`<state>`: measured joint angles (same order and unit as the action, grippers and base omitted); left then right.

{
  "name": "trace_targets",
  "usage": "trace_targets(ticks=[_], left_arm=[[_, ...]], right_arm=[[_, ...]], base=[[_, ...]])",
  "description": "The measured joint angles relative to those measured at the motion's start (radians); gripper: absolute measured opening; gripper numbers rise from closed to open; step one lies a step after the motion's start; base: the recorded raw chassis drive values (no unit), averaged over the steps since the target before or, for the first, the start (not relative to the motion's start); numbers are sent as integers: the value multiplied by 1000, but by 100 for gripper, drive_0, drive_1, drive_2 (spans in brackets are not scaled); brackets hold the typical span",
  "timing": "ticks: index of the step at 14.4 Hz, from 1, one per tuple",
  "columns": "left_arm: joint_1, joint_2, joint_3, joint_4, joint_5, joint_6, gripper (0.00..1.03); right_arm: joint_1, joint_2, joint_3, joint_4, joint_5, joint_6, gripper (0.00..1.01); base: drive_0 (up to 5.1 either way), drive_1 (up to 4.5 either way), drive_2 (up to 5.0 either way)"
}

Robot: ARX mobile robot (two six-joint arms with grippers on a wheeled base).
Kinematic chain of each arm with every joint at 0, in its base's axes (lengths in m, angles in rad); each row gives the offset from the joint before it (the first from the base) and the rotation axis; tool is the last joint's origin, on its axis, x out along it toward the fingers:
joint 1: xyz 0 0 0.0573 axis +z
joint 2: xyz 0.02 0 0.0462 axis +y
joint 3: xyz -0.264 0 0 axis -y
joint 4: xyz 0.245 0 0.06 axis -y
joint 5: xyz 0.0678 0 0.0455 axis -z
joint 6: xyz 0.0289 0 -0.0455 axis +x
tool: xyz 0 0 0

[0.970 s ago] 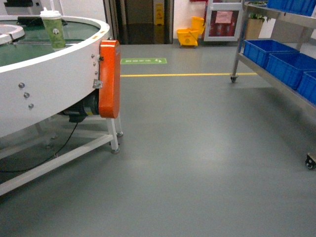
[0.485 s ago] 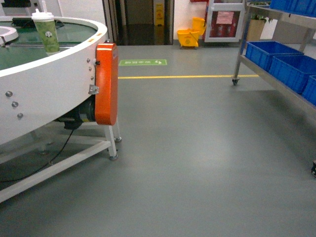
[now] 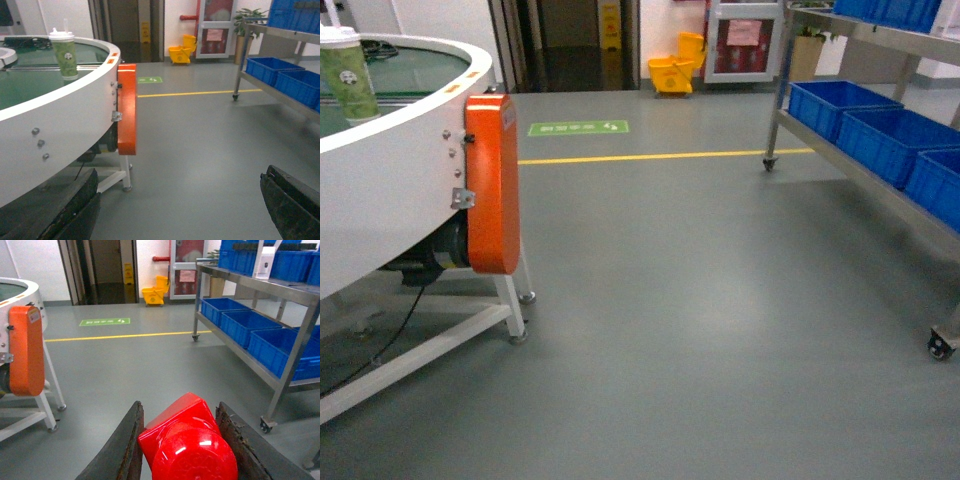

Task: Pick red block from blue box to shelf

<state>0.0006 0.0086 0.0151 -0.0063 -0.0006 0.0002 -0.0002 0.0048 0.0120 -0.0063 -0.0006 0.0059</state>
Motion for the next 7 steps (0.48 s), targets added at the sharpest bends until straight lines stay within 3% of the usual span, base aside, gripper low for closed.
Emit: trace_targets(ticks=[7], left_arm=[[-1, 0, 0, 2, 0, 0, 98]], right_arm=[[0, 0, 0, 2, 0, 0, 36]], base=[[-154, -154, -154]])
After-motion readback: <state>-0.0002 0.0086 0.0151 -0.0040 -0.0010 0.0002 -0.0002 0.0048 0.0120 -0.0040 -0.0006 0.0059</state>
